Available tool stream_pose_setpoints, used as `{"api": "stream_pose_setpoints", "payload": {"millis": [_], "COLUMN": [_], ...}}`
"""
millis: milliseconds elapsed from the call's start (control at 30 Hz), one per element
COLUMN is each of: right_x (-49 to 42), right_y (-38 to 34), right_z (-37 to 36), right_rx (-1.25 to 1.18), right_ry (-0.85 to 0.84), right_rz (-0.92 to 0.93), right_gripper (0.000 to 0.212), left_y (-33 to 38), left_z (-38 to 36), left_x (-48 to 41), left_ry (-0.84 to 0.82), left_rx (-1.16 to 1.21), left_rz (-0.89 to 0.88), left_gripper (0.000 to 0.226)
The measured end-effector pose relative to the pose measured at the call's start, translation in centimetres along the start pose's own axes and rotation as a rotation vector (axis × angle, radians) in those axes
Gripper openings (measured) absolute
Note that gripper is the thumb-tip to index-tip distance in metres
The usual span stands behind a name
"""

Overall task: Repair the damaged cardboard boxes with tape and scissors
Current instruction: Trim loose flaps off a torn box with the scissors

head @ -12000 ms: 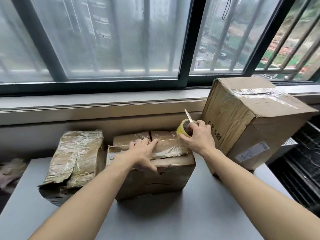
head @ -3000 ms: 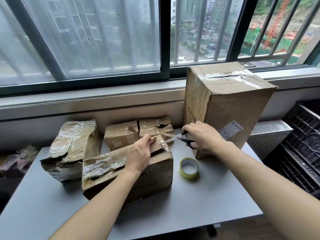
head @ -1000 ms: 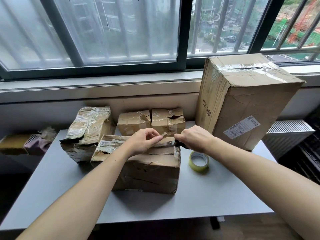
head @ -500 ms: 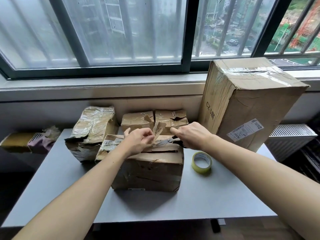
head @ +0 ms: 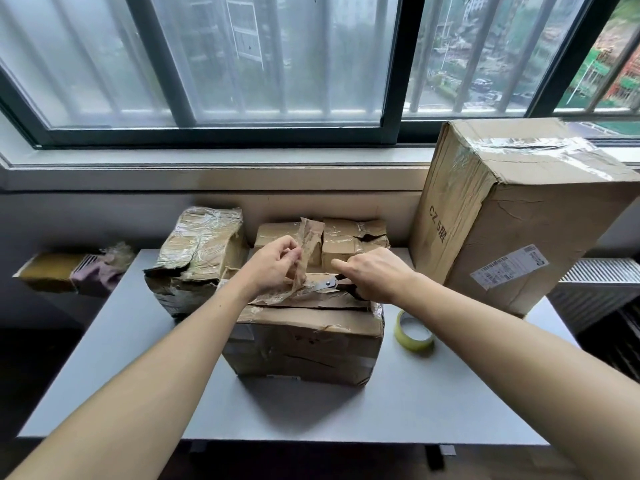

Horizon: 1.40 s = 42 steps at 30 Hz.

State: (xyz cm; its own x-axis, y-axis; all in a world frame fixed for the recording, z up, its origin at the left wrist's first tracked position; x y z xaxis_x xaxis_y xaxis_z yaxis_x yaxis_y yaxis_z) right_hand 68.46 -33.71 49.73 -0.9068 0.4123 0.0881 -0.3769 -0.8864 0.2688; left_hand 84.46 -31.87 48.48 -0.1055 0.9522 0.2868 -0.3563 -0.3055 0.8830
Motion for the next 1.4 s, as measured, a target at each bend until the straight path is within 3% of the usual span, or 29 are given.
{"api": "stream_pose_setpoints", "payload": {"millis": [167, 433, 500, 600, 700, 867, 967, 1167, 1300, 1400], "right_x": [-0.1, -0.2, -0.2, -0.4, -0.8, -0.8, -1.0, -2.1, -3.4, -3.2], "right_y": [-0.2, 0.0, 0.3, 1.0, 0.9, 0.8, 0.5, 0.2, -0.5, -0.3], "right_z": [0.5, 0.1, 0.1, 0.8, 0.9, 1.2, 2.1, 2.2, 2.1, 1.9], "right_rx": [0.011, -0.085, -0.142, -0.227, -0.173, -0.139, -0.11, -0.087, -0.096, -0.061], "right_ry": [-0.045, -0.086, -0.063, 0.01, -0.001, 0.02, 0.077, 0.062, 0.076, 0.054], "right_rz": [0.035, 0.006, -0.01, -0.052, -0.033, -0.044, -0.021, -0.028, 0.001, 0.011], "right_gripper": [0.027, 0.033, 0.031, 0.027, 0.025, 0.024, 0.022, 0.038, 0.037, 0.039], "left_y": [-0.6, -1.5, -1.3, -1.7, -2.5, -3.1, -3.3, -3.6, -4.0, -4.0], "left_z": [0.4, 2.2, 2.4, 2.1, 2.6, 5.2, 6.4, 7.3, 7.6, 8.5], "left_x": [-0.4, 0.2, 0.7, 1.6, 1.7, 2.1, 1.8, 1.7, 1.6, 1.8], "left_ry": [0.041, 0.125, 0.071, -0.007, 0.086, 0.252, 0.285, 0.316, 0.312, 0.384], "left_rx": [-0.029, 0.164, 0.024, -0.363, -0.602, -0.533, -0.439, -0.348, -0.156, -0.231], "left_rz": [0.001, 0.171, 0.128, 0.034, -0.071, -0.08, -0.034, 0.02, 0.101, 0.101], "left_gripper": [0.017, 0.015, 0.017, 0.039, 0.034, 0.003, 0.006, 0.018, 0.022, 0.026]}}
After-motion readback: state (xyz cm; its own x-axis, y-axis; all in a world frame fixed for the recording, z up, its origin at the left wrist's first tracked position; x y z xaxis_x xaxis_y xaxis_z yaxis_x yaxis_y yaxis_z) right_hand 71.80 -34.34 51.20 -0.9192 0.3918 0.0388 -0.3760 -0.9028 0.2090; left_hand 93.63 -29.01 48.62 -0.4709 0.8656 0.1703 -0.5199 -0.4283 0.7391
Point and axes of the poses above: each hand's wrist, its own x-axis away from the middle knuckle, its own z-axis out of the back of the hand, y = z × x, the point moved 7 cm from there along -x, towards the middle knuckle, and after that the axes turned 11 degrees about z, right-handed, at the moved point
